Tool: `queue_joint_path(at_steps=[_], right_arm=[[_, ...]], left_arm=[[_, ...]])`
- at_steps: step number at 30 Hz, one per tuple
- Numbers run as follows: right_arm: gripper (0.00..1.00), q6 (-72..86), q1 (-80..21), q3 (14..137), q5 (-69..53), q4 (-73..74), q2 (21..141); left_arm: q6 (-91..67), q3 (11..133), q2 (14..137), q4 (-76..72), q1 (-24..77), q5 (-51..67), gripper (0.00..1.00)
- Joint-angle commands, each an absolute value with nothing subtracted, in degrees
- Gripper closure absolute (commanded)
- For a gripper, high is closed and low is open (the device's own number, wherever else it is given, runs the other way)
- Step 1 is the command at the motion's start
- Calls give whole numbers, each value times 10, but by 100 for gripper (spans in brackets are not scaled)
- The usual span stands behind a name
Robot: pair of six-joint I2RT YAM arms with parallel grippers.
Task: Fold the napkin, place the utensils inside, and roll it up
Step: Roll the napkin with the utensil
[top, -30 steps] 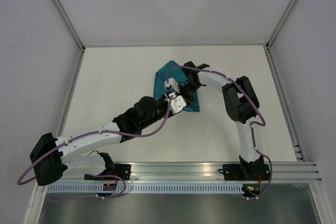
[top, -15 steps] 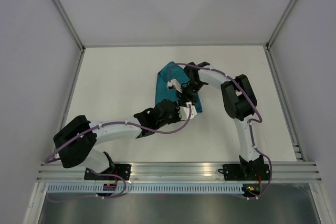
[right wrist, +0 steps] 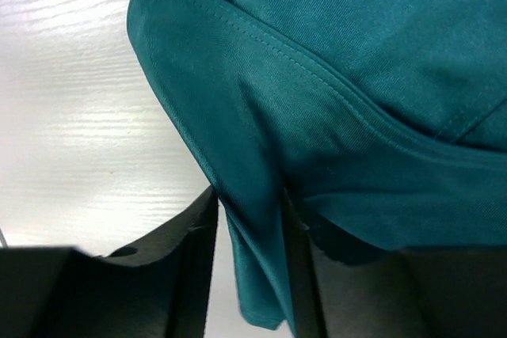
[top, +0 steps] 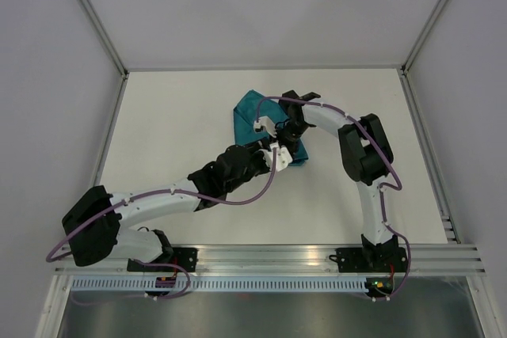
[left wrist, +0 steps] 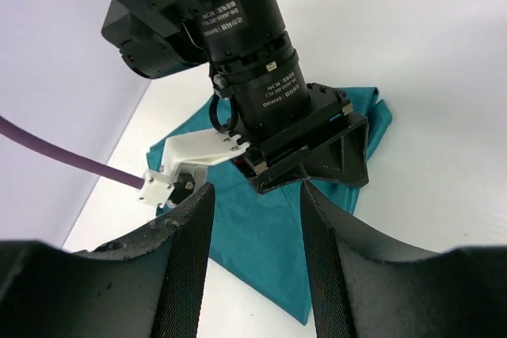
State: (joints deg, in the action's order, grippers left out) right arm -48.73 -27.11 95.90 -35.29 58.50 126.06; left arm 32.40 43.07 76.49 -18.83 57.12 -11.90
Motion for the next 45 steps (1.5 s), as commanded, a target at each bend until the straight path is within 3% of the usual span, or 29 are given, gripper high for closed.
queue_joint_path(at_steps=[1,5,11,22,28,45], right_arm=[[54,-463,-265,949,-314,519,1221],[42,-456,-268,943,-314,500,1205],[36,-439,-278,949,-302,482,1201],[35,-360,-279,995,-212,407,1234],[34,-344,-280,1074,-209,452,1283],[23,-508,-273,955,-287,519,1216]], left_arm=[[306,418,737,-221,571,-130,47],[292,396,713,-237,571,-134,47],[278,388,700,-231,571,-132,47],[244,390,748,-200,571,-107,48],[247,405,790,-196,571,-98,50],[207,347,695,-258,536,-71,50]])
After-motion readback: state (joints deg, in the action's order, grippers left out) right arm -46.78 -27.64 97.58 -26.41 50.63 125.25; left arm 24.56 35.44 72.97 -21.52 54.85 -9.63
